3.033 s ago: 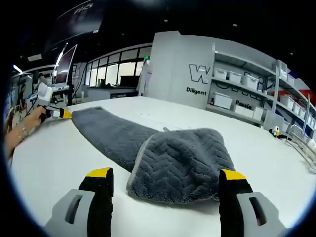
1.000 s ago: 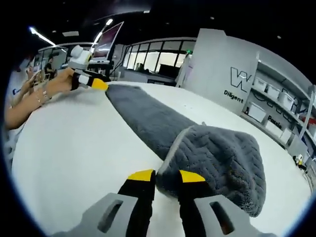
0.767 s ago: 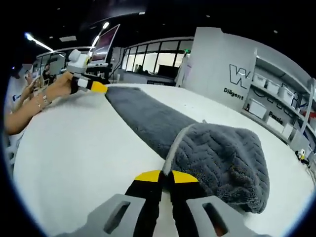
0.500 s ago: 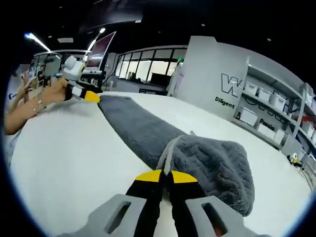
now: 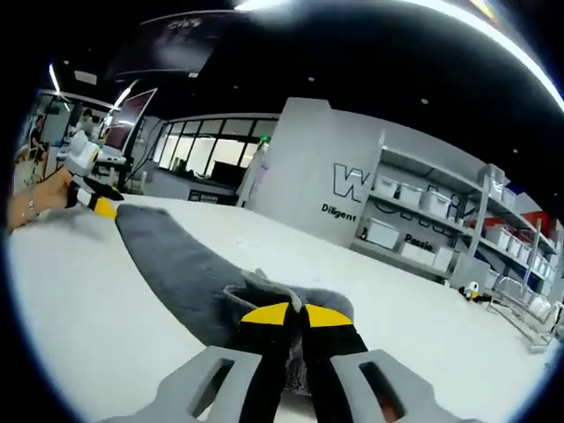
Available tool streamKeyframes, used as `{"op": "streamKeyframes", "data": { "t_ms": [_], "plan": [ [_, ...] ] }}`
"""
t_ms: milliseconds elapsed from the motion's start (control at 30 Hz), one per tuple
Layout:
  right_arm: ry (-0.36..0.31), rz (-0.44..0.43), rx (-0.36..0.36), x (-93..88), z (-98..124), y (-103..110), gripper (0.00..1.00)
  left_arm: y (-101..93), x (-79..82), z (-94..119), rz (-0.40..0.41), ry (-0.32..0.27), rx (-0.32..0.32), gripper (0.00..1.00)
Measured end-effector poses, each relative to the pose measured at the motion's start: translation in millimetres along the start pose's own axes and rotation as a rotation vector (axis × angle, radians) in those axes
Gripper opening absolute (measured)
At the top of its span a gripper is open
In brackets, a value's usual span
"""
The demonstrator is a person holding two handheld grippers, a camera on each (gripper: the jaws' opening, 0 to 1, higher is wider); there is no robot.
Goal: Open the folded towel by lifting each exposed corner and separating the folded layers until the towel lies flat within the target outline without major curled edges
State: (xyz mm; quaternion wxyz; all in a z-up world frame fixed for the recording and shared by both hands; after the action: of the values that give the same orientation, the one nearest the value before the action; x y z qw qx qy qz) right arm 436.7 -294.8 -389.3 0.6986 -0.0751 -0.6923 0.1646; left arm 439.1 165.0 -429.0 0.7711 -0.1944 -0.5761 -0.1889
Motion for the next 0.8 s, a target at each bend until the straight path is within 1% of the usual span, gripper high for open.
{"op": "streamKeyframes", "data": {
  "t_ms": [200,233,333,400,467,500,533,600,667,700,800],
  "plan": [
    [0.025,0.007,-0.056,-2.0,-5.9,-16.2,0.01,1.1,0.6,-1.3,-0.007,0.008,0.005,0.96],
    [0.036,-0.001,-0.083,-3.0,-7.1,-21.6,0.00,1.1,0.9,-1.6,-0.006,0.006,0.004,0.96],
    [0.061,0.002,-0.122,-4.9,-9.2,-31.0,0.00,1.0,2.3,-2.7,-0.009,0.004,-0.001,0.96],
    [0.093,-0.005,-0.165,-7.3,-10.4,-39.6,0.00,0.3,2.1,-3.0,-0.012,0.008,-0.005,0.96],
    [0.107,-0.036,-0.201,-8.2,-12.1,-51.1,0.00,-0.2,1.7,-3.9,-0.011,0.012,-0.009,0.96],
    [0.108,-0.038,-0.217,-8.0,-12.4,-56.7,0.00,-0.9,1.5,-4.1,-0.014,0.015,-0.012,0.96],
    [0.118,-0.033,-0.254,-8.5,-12.2,-65.1,0.00,-1.7,1.4,-3.8,-0.015,0.015,-0.013,0.96],
    [0.137,-0.040,-0.292,-10.1,-11.4,-75.0,0.00,-3.2,1.6,-3.3,-0.018,0.010,-0.015,0.96],
    [0.154,-0.063,-0.317,-12.5,-9.7,-82.2,0.00,-3.0,2.2,-3.5,-0.017,0.008,-0.015,0.96],
    [0.171,-0.075,-0.342,-15.4,-8.0,-87.6,0.00,-3.0,2.4,-3.5,-0.018,0.007,-0.015,0.96],
    [0.194,-0.077,-0.385,-22.6,-7.5,-99.4,0.00,-2.7,2.5,-3.5,-0.018,0.009,-0.017,0.96]
  ]
}}
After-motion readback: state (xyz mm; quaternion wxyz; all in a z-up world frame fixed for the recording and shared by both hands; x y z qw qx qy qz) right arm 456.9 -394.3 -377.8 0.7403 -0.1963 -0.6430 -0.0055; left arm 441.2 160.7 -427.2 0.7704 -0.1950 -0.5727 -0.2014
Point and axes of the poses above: the point that each gripper's makers call its tool centre point, and the gripper's own axes: z roughly backward along the fingers, y roughly to its left, x roughly out of its top, the point moved 8 cm from there along z, roughly backward along the fingers, and after that the axes turned 14 degrees about -x, right-handed, at the moved point
